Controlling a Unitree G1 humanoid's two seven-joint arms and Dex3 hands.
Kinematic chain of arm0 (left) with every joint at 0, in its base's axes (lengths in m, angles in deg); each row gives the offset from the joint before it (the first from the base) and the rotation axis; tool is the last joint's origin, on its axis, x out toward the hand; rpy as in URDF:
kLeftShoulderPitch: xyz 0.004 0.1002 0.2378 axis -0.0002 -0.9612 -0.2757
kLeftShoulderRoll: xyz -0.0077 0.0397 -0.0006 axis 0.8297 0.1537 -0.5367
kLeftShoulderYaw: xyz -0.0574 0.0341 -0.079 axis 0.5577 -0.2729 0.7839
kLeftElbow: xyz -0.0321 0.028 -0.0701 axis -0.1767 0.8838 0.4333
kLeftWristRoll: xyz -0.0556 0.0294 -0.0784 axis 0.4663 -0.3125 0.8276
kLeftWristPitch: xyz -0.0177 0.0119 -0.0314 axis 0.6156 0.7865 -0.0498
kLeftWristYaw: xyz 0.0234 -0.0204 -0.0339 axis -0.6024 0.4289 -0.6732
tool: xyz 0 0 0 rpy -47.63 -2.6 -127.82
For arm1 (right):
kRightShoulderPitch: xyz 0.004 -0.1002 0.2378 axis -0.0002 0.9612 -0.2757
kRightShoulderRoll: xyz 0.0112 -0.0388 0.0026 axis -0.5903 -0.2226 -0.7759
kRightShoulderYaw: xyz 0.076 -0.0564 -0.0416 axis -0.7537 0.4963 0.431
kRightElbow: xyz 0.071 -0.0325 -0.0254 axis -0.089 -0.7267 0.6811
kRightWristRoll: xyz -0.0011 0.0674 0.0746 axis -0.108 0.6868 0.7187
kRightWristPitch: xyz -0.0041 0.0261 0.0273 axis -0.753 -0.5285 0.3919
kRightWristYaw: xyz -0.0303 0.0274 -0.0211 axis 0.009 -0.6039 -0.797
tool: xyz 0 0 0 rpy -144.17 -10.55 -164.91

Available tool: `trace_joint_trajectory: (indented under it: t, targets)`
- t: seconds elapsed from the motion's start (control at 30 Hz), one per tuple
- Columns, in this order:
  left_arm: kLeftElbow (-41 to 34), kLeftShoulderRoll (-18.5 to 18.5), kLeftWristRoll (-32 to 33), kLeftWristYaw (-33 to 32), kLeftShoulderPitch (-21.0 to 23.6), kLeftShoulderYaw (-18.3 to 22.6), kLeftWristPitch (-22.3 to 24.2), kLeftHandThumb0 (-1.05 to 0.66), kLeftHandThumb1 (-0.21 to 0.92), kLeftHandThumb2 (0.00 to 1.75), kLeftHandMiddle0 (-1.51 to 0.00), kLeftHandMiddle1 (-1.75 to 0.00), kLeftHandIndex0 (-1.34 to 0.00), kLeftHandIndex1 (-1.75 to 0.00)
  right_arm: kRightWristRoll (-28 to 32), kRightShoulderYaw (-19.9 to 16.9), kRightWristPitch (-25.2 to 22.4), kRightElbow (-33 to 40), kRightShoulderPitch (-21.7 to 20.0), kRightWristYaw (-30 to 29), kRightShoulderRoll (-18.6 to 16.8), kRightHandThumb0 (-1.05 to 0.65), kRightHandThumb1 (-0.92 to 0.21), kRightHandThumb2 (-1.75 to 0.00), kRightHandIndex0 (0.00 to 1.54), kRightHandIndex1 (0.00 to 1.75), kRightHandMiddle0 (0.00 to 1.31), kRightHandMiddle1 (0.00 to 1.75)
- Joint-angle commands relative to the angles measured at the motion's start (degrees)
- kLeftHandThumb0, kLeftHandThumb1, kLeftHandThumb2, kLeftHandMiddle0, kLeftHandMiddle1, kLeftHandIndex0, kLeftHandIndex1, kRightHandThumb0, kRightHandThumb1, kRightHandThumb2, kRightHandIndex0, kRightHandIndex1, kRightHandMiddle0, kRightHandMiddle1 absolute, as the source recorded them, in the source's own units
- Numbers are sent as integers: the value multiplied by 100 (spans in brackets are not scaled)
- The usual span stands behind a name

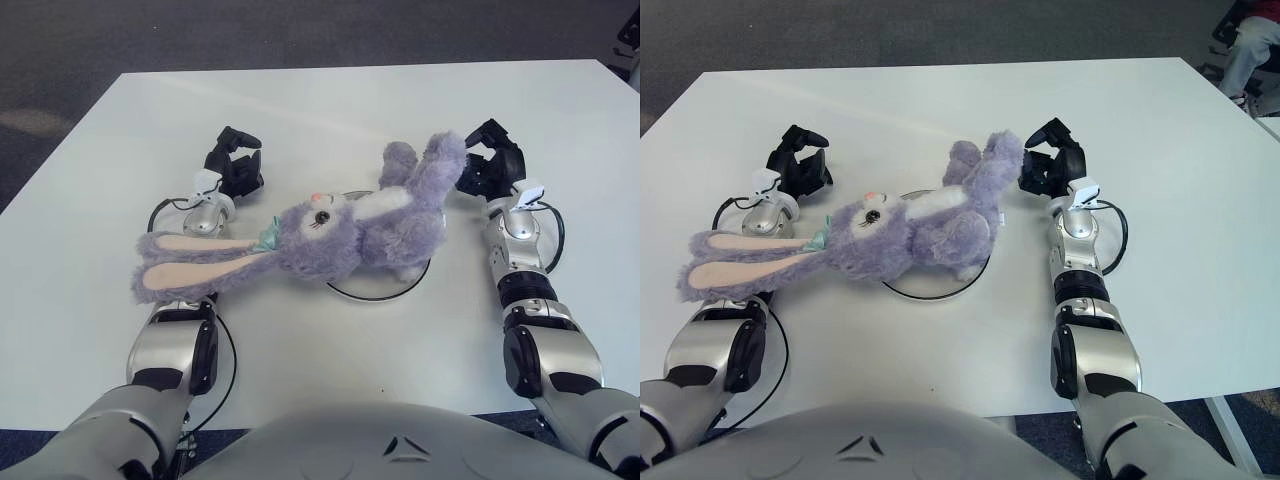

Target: Put the doll into the plate.

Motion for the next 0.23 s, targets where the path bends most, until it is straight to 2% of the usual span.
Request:
trace_joint_trajectory:
  t: [0.0,0.2]
  targets:
    - [211,-104,38,118,-633,-31,84,-38,71,81,-96,-175,-32,-175,-121,81,4,230,1195,-237,-408,-43,-49,-110,121,175,48,175]
    - [120,-103,27,114,-663,-30,109,-38,70,83,-98,-175,-33,-175,86,20,108,869,1570,-297,-552,-44,-46,-114,123,175,50,175]
